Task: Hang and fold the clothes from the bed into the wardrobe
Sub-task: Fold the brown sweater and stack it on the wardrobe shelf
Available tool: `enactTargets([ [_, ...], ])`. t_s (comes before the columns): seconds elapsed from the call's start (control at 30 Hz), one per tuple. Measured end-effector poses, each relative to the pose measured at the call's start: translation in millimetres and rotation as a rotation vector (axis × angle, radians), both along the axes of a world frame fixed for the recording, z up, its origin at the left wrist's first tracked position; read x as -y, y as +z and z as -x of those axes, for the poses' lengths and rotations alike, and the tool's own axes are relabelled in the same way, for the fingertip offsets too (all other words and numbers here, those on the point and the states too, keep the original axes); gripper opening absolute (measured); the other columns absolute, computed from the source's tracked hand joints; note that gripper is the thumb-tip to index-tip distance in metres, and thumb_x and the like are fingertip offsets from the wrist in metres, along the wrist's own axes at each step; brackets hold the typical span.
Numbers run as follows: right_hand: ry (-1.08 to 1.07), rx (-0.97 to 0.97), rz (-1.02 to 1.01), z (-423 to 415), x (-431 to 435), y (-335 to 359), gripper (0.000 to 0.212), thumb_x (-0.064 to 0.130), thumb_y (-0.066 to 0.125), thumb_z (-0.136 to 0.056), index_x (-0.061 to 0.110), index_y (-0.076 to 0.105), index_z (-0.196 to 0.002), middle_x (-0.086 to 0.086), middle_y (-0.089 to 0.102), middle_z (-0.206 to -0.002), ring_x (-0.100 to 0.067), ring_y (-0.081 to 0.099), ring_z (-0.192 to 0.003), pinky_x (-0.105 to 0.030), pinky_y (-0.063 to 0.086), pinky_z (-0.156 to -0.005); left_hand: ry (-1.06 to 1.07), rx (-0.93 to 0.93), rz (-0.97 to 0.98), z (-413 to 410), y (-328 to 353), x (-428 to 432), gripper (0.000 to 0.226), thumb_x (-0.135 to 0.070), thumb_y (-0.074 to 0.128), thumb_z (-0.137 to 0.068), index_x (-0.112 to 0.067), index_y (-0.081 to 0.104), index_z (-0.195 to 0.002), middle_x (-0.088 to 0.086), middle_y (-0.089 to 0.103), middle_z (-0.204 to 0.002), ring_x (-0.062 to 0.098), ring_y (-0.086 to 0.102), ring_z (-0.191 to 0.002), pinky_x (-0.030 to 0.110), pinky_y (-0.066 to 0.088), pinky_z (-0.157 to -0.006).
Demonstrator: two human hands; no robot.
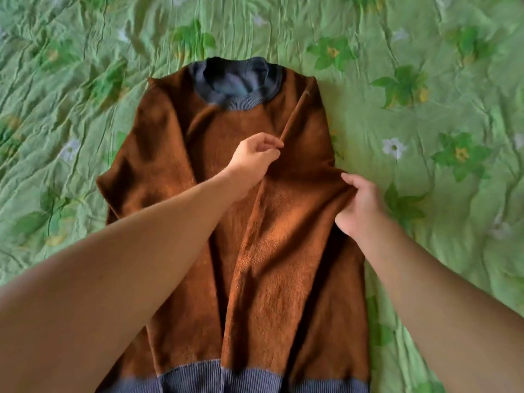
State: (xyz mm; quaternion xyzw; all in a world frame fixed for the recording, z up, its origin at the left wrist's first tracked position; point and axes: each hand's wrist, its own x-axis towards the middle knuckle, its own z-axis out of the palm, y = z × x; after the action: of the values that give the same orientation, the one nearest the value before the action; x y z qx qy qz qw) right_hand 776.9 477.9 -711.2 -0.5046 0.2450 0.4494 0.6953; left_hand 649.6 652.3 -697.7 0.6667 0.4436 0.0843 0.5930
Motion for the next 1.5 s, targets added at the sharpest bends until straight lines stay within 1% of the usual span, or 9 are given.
enactTargets([
  [0.2, 0.229, 0.107, -0.005, -16.9, -0.6, -0.2, 0.041, 0.001, 0.052, -0.091, 0.017, 0.069, -0.125, -0.014, 0.073, -0.119, -0.03, 0.072, -0.106, -0.047, 0.054, -0.094, -0.187, -0.06, -0.002, -77.7, 4.6, -25.5, 0.031, -0.009, 0.065, -0.091, -0.037, 0.077, -0.092, 0.015, 0.075, -0.099, 0.023, 0.059, -0.069, 0.043, 0.059, -0.073],
  [0.37, 0.105, 0.158, 0.062, -36.3, 18.6, -1.4, 0.035, 0.002, 0.053, -0.093, 0.017, 0.07, -0.119, -0.012, 0.075, -0.113, -0.027, 0.074, -0.101, -0.045, 0.055, -0.088, -0.128, -0.096, -0.093, -98.1, 3.5, -38.4, 0.044, -0.005, 0.063, -0.093, -0.031, 0.067, -0.129, 0.002, 0.069, -0.11, 0.015, 0.067, -0.077, 0.03, 0.062, -0.072],
  [0.53, 0.827, 1.167, 0.992, -33.7, 21.2, 4.4, 0.041, 0.037, 0.059, -0.094, 0.025, 0.055, -0.133, -0.009, 0.058, -0.12, -0.024, 0.059, -0.1, -0.04, 0.051, -0.084, -0.23, -0.098, -0.45, -48.5, -0.3, -39.6, 0.047, -0.021, 0.059, -0.095, -0.023, 0.054, -0.142, -0.003, 0.058, -0.136, 0.012, 0.056, -0.121, 0.03, 0.044, -0.107],
  [0.63, 0.888, 1.645, 0.877, -33.0, -14.4, 14.4, 0.045, 0.031, 0.056, -0.098, 0.019, 0.052, -0.141, -0.015, 0.051, -0.126, -0.036, 0.052, -0.111, -0.047, 0.049, -0.088, -0.104, -0.153, -0.817, 5.5, -3.0, -69.8, 0.043, -0.021, 0.047, -0.097, -0.019, 0.053, -0.14, 0.001, 0.053, -0.141, 0.02, 0.044, -0.134, 0.037, 0.032, -0.117],
  [0.83, 1.094, 1.337, 0.859, -70.1, -139.4, 11.5, 0.084, 0.045, 0.055, -0.099, 0.024, 0.003, -0.161, -0.025, 0.053, -0.135, -0.044, 0.055, -0.12, -0.049, 0.046, -0.1, 0.196, -0.608, -0.63, 99.8, -16.5, -178.1, 0.051, -0.026, 0.046, -0.099, -0.023, 0.034, -0.149, 0.018, 0.042, -0.144, 0.039, 0.042, -0.132, 0.049, 0.035, -0.107],
  [0.97, 1.015, 1.116, 1.002, -91.0, -163.5, 0.5, 0.063, 0.045, 0.06, -0.095, 0.002, 0.048, -0.139, -0.022, 0.058, -0.135, -0.042, 0.057, -0.122, -0.044, 0.048, -0.098, 0.216, -0.557, -0.456, 121.2, -25.0, -211.5, 0.038, -0.042, 0.06, -0.095, -0.015, 0.061, -0.122, 0.005, 0.06, -0.098, 0.034, 0.06, -0.098, 0.035, 0.041, -0.077],
  [1.07, 1.043, 1.326, 1.027, -94.6, -168.5, -3.0, 0.04, 0.031, 0.047, -0.104, -0.002, 0.06, -0.122, -0.025, 0.063, -0.125, -0.044, 0.059, -0.116, -0.043, 0.047, -0.094, 0.243, -0.559, -0.519, 117.8, -28.5, -229.3, 0.026, -0.038, 0.055, -0.098, -0.013, 0.058, -0.105, 0.004, 0.056, -0.085, 0.035, 0.057, -0.093, 0.035, 0.037, -0.073],
  [1.33, 0.875, 1.689, 1.195, -96.7, -156.5, -10.4, 0.027, 0.019, 0.046, -0.103, 0.005, 0.047, -0.125, -0.029, 0.058, -0.115, -0.048, 0.06, -0.103, -0.048, 0.047, -0.074, 0.24, -0.731, -0.667, 118.0, -32.7, -233.5, 0.038, -0.026, 0.045, -0.101, -0.007, 0.039, -0.134, 0.027, 0.044, -0.138, 0.045, 0.046, -0.125, 0.053, 0.04, -0.096],
  [1.5, 1.11, 2.029, 1.082, -55.3, -133.1, -24.8, 0.065, 0.043, 0.045, -0.099, 0.005, 0.033, -0.15, -0.022, 0.027, -0.158, -0.039, 0.024, -0.148, -0.065, 0.014, -0.116, -0.24, -0.66, -0.989, 114.6, -39.7, -180.5, 0.067, -0.051, 0.028, -0.102, -0.024, 0.006, -0.159, 0.007, -0.001, -0.167, 0.025, -0.004, -0.154, 0.05, 0.005, -0.123],
])
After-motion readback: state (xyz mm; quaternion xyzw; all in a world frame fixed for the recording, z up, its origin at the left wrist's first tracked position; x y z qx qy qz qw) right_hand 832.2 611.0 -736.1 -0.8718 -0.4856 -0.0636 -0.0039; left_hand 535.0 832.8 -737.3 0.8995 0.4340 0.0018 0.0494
